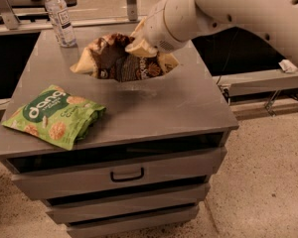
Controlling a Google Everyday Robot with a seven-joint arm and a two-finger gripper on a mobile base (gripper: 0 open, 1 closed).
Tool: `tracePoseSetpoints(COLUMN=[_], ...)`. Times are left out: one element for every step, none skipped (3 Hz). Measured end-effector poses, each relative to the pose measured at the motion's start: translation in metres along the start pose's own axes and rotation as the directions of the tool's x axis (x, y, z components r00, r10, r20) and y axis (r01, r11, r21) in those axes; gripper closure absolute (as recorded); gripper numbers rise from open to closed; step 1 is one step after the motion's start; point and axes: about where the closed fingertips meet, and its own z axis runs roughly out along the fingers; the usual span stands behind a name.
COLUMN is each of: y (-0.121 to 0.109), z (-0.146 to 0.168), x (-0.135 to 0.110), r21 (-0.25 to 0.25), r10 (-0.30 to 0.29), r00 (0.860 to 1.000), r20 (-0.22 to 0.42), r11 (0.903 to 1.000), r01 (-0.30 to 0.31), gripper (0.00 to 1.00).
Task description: Move brown chip bag near green rice chip bag
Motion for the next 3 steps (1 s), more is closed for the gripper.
tracePoseSetpoints(y=[0.027,0.044,0.049], z=[0.019,0.037,0.052], x=[-0.007,-0.008,-0.002], r21=[-0.044,-0.070,-0.077], r10=[0.006,0.006,0.004], r00=[1.000,1.000,1.000], r20=[0.019,0.028,0.026], r11=[0.9990,0.9975,0.9970], r01=[-0.005,-0.004,-0.002], gripper=[0.84,0.59,0.36])
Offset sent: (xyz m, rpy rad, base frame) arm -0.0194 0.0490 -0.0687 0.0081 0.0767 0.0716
